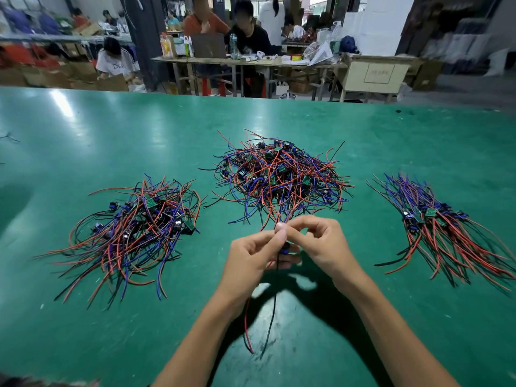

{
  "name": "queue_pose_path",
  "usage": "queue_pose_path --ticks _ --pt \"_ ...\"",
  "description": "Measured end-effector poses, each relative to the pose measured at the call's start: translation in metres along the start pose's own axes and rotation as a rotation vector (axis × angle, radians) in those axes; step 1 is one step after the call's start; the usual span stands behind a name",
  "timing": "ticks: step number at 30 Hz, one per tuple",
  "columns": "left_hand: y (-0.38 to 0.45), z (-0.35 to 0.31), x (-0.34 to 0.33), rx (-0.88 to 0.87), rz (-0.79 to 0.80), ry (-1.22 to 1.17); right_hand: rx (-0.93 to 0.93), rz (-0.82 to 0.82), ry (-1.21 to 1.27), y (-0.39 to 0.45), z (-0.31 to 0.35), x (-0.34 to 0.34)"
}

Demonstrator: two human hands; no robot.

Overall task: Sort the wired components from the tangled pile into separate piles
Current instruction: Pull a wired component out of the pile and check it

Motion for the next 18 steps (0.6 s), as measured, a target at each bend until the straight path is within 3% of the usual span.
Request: queue_pose_path --ticks 4,11,18 --pt "0.001 0.007 0.003 0.080 -0.008 -0.057 -0.075 -0.052 -0.046 -0.002 -0.010 -0.003" --pt "0.004 0.012 0.008 0.116 -0.084 -0.151 -0.187 0.122 0.364 -0.011 -0.008 -0.031" --pt "0.002 0.011 0.014 0.108 -0.127 -0.136 -0.216 0.143 0.420 -0.014 -0.003 -0.042"
Point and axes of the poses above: each hand's wrist, its own y-axis towards the middle knuckle, its own x-axis out of the back of the hand, z = x × y, the point moved 10 cm from there along y, towards the middle knuckle, and after that the axes turned 14 degrees about -y, right-handed, at the moved point
